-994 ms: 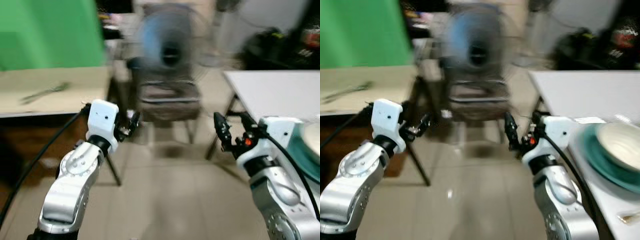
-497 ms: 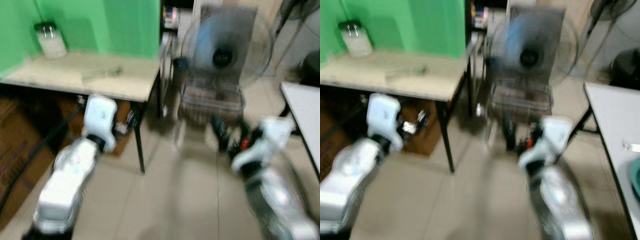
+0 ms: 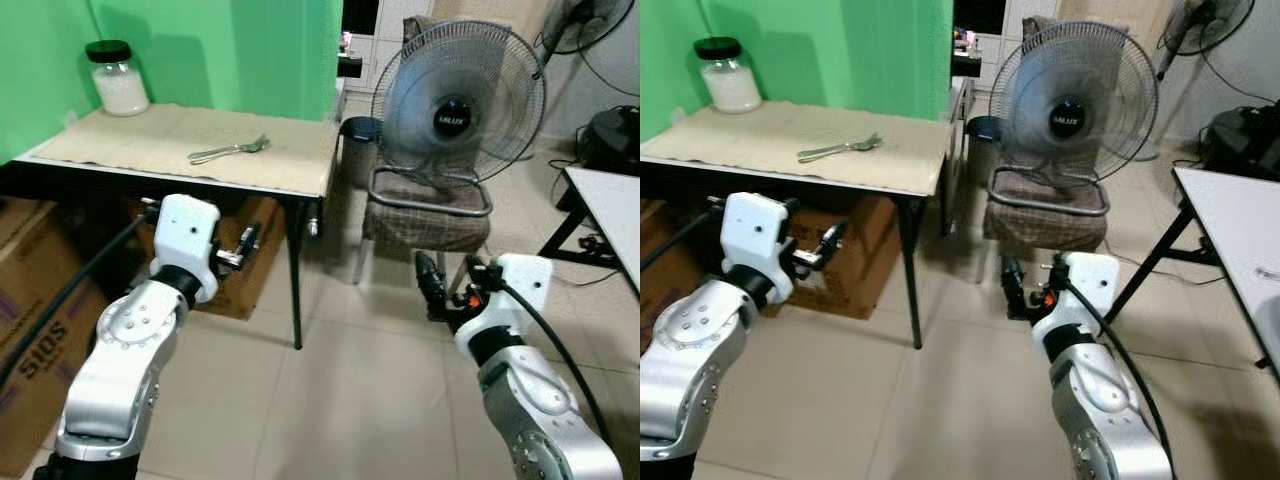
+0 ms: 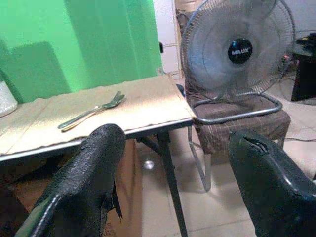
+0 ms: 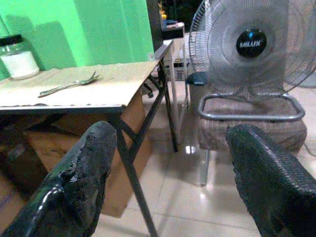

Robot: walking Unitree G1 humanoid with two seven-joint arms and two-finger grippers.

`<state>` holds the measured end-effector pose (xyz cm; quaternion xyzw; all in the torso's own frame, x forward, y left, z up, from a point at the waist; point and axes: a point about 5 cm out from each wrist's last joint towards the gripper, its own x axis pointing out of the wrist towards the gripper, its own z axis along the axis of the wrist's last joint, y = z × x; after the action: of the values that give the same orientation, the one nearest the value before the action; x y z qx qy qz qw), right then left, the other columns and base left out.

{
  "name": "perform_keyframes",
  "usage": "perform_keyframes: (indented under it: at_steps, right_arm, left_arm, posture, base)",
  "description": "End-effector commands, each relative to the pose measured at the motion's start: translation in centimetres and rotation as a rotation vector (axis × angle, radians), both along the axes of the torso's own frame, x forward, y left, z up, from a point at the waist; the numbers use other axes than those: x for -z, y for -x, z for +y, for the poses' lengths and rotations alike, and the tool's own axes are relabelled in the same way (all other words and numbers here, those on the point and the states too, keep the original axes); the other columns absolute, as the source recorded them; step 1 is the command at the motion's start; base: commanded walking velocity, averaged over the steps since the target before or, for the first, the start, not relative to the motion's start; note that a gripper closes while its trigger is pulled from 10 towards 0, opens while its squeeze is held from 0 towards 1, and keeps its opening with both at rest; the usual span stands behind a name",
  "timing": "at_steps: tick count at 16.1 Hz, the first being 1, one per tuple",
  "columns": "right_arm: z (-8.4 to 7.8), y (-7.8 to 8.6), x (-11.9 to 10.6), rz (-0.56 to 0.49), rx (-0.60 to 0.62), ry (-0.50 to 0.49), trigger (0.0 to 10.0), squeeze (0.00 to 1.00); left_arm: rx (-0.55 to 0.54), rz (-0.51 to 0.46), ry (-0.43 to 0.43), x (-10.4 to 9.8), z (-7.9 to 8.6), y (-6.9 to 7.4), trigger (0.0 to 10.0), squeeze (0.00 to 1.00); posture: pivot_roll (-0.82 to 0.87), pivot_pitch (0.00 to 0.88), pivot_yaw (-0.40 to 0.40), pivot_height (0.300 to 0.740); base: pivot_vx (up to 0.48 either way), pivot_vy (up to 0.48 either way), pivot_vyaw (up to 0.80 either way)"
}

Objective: Setting the table

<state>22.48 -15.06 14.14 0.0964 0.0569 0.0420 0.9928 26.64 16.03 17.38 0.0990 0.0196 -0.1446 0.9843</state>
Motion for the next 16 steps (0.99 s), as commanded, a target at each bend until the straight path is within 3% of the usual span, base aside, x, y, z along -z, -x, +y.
perform_keyframes:
  at_steps: [1,3,16]
  right_arm:
    - [-0.31,-0.18,0.04,0.004,0.023,-0.015,10.0,0.0]
    - [-0.38,-0.16,-0.01,0.004,0.026,-0.031,10.0,0.0]
    - [-0.35,-0.17,-0.08,0.014,0.024,-0.051,10.0,0.0]
  left_arm:
    - [0.004,-0.007,-0.007,-0.35,-0.03,-0.12,10.0,0.0]
    - [0.002,-0.006,-0.011,-0.31,-0.02,-0.18,10.0,0.0]
    - [-0.014,-0.002,-0.019,-0.28,0.36,-0.32,10.0,0.0]
  posture:
    - [-0.11,0.0,-0.01,0.74]
    - [-0.11,0.0,-0.01,0.74]
    - [-0.11,0.0,-0.015,0.74]
  base:
    - [0.0,0.0,0.0]
    - [0.0,0.167,0.0]
    - [0.0,0.391,-0.58]
